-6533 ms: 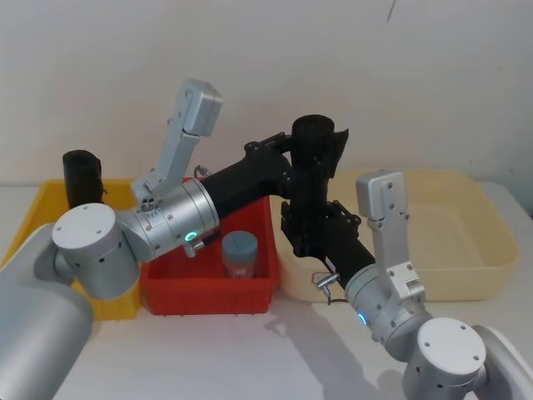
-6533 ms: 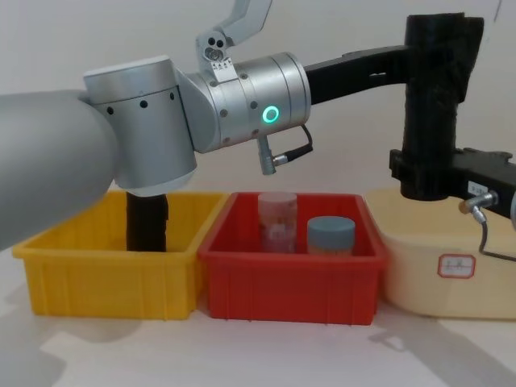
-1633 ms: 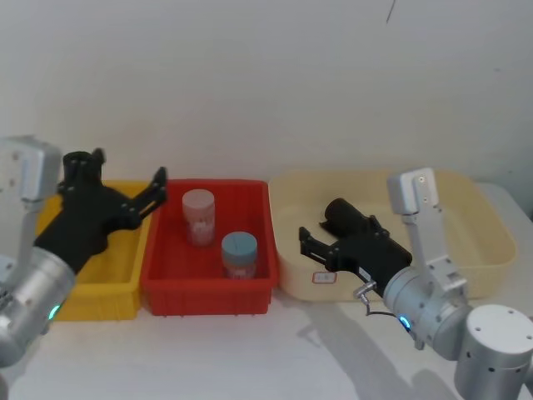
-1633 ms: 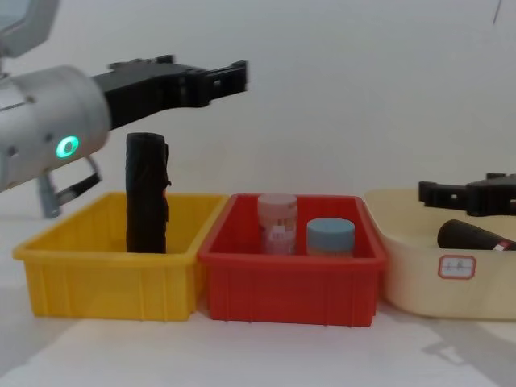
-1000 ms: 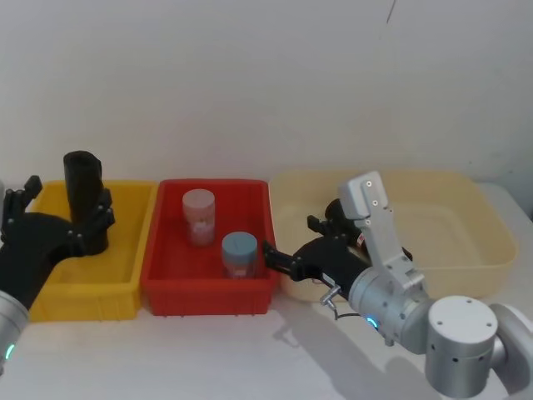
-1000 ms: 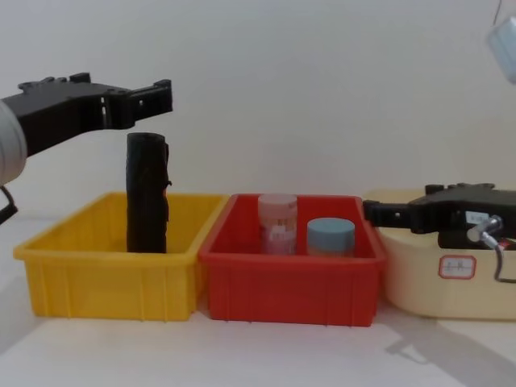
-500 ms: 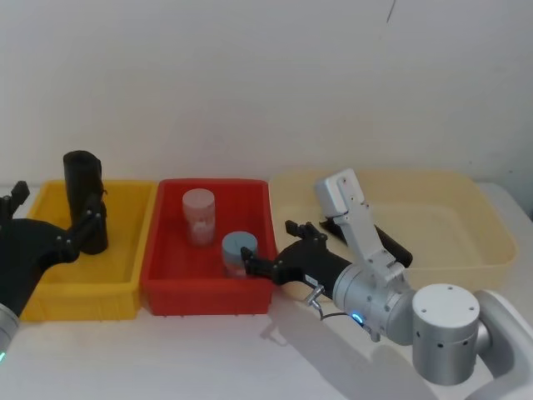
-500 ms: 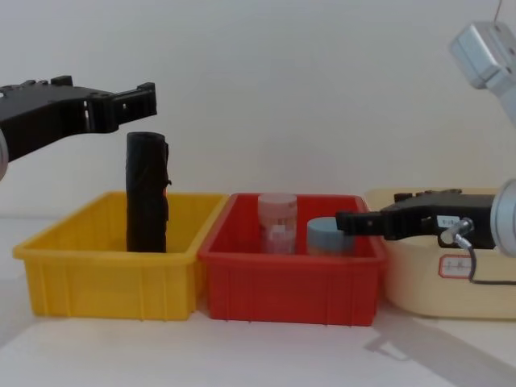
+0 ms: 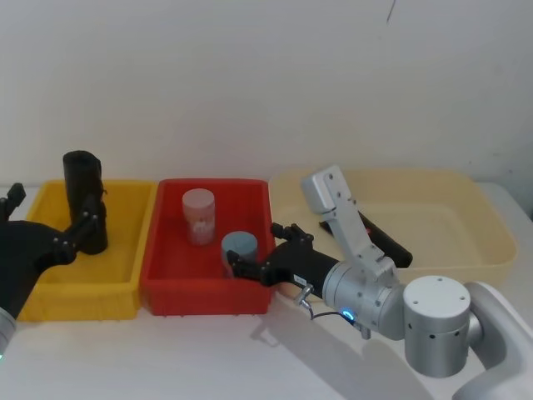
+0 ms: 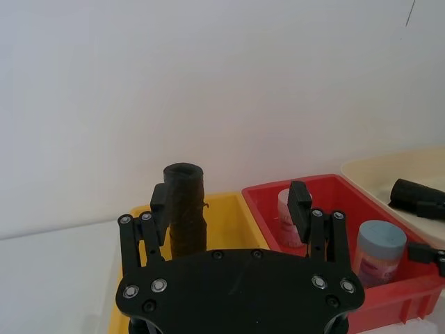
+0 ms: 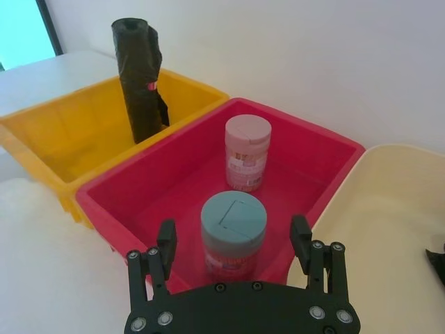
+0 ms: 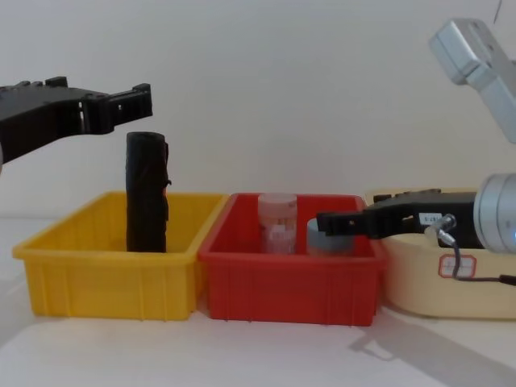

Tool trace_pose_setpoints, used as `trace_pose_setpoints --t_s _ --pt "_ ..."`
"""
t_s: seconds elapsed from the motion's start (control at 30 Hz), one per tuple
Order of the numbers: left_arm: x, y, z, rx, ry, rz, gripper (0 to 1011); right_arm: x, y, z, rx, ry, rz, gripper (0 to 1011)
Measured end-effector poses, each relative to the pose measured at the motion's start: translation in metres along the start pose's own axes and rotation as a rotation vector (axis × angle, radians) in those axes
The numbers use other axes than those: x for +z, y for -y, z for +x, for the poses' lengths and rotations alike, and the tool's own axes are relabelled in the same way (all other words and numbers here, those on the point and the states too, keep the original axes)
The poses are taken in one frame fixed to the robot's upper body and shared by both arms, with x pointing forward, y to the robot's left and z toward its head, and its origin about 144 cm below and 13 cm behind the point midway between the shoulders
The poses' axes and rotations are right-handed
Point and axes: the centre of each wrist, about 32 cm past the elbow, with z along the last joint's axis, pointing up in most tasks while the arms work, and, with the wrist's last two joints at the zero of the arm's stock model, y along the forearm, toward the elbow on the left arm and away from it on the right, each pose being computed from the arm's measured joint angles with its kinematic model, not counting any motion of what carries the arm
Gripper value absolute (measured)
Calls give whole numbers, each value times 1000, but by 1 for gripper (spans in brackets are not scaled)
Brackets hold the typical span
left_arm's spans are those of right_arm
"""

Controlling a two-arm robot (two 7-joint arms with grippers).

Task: Pick up the garbage bag with the one hand and transfer it to the other hand.

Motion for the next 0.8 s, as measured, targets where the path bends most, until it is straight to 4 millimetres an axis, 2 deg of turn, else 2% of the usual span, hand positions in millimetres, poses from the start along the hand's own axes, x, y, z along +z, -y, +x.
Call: trace_pose_setpoints --t_s 0.8 --pt "0 -1 0 4 1 0 1001 -2 -18 -5 30 -8 -34 1001"
